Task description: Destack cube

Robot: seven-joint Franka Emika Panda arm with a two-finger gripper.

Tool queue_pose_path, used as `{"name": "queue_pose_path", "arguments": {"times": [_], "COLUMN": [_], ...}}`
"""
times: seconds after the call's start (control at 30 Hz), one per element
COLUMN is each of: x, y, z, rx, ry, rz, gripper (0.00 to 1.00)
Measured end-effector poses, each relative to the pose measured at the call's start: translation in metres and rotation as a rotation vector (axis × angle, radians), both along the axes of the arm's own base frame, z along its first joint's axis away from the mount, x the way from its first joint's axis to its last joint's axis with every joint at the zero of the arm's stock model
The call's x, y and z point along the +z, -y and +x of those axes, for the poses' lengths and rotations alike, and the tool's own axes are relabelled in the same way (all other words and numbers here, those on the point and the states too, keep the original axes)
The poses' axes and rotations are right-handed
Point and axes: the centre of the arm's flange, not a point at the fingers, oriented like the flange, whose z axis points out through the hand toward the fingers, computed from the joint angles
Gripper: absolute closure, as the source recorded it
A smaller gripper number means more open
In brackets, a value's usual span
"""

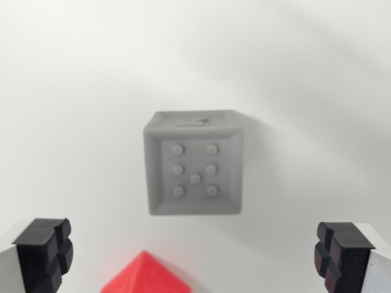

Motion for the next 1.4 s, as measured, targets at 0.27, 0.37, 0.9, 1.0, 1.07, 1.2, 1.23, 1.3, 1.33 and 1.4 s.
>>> {"name": "queue_pose_path", "arguments": {"times": [0.27, 0.37, 0.9, 1.0, 1.07, 1.2, 1.23, 1.3, 1.33, 1.4], "x": [0.033, 0.046, 0.111, 0.124, 0.131, 0.144, 0.147, 0.153, 0.154, 0.161], "y": [0.000, 0.000, -0.001, -0.001, -0.001, -0.001, -0.001, 0.000, 0.000, 0.000], "z": [-0.001, -0.001, 0.000, -0.001, 0.000, 0.000, 0.000, 0.000, 0.000, 0.000], "rx": [0.001, 0.001, 0.002, 0.002, 0.002, 0.002, 0.002, 0.002, 0.002, 0.002], "ry": [0.001, 0.000, 0.001, 0.001, 0.002, 0.002, 0.002, 0.001, 0.001, 0.002], "rz": [0.001, 0.001, 0.002, 0.002, 0.002, 0.003, 0.003, 0.003, 0.003, 0.003], "gripper": [0.00, 0.00, 0.00, 0.00, 0.00, 0.00, 0.00, 0.00, 0.00, 0.00]}}
